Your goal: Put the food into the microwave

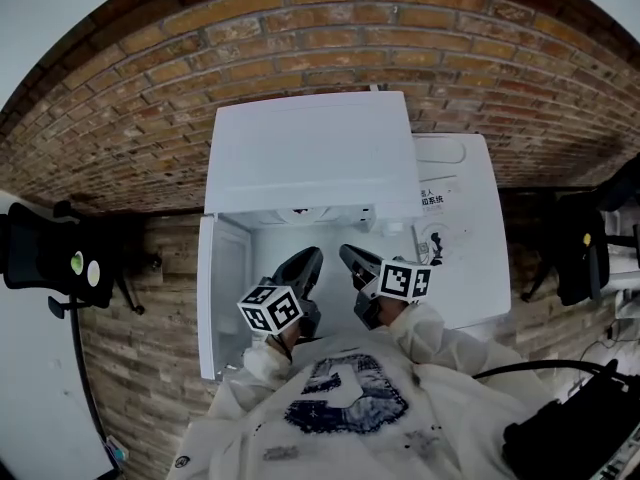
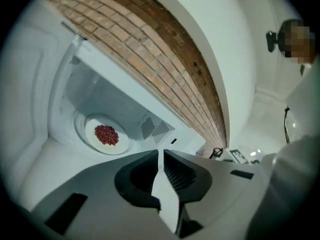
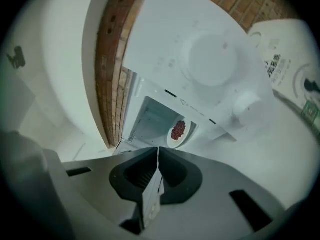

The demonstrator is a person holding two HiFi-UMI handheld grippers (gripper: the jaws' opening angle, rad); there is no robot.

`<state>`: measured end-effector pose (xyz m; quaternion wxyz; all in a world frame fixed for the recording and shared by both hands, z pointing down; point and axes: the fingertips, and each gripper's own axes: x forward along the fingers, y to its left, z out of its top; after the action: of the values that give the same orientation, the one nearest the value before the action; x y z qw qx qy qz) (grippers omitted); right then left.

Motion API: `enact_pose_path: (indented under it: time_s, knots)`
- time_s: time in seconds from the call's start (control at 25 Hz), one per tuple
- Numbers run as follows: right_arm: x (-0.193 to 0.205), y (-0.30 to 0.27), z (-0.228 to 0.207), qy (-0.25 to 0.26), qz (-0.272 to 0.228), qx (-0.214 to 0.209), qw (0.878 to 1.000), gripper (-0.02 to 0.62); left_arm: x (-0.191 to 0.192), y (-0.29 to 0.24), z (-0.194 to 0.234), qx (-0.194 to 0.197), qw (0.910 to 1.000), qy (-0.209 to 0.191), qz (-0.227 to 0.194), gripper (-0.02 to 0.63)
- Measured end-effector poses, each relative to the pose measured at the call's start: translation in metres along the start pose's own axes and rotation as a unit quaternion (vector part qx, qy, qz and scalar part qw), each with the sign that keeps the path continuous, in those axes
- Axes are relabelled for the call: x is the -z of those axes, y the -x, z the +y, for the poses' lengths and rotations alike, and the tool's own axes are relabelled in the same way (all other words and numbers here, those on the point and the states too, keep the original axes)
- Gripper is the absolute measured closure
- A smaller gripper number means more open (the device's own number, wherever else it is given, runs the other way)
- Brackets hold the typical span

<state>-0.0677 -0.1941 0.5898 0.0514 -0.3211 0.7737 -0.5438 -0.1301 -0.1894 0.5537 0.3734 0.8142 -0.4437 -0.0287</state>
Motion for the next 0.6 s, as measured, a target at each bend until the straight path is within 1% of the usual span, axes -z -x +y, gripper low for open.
enact_pose_path:
  time_s: [0.12,0.24,0.32,0.44,0.52,0.6]
  knots:
    - [-0.004,0.02,0.021,0.086,0.007,0.01,0.996,0.577,-0.007,0.014,-0.024,-0.02,0.9971,-0.074,0.003,0.563]
    - [-0.009,0.039,0.049,0.16,0.006,0.005,0.987,0.578,-0.015,0.026,-0.044,-0.035,0.9927,-0.115,-0.01,0.565]
    - [-0.013,0.05,0.069,0.211,0.002,-0.002,0.977,0.578,-0.021,0.034,-0.058,-0.039,0.9903,-0.131,-0.022,0.568]
    - [-0.021,0.066,0.096,0.283,-0.007,-0.008,0.959,0.578,-0.03,0.042,-0.077,-0.045,0.9854,-0.16,-0.036,0.572]
    - [-0.027,0.075,0.108,0.322,-0.017,-0.005,0.947,0.578,-0.035,0.045,-0.087,-0.055,0.9805,-0.184,-0.04,0.572]
    - [-0.033,0.081,0.115,0.352,-0.028,0.002,0.935,0.579,-0.041,0.048,-0.094,-0.07,0.9734,-0.213,-0.047,0.572]
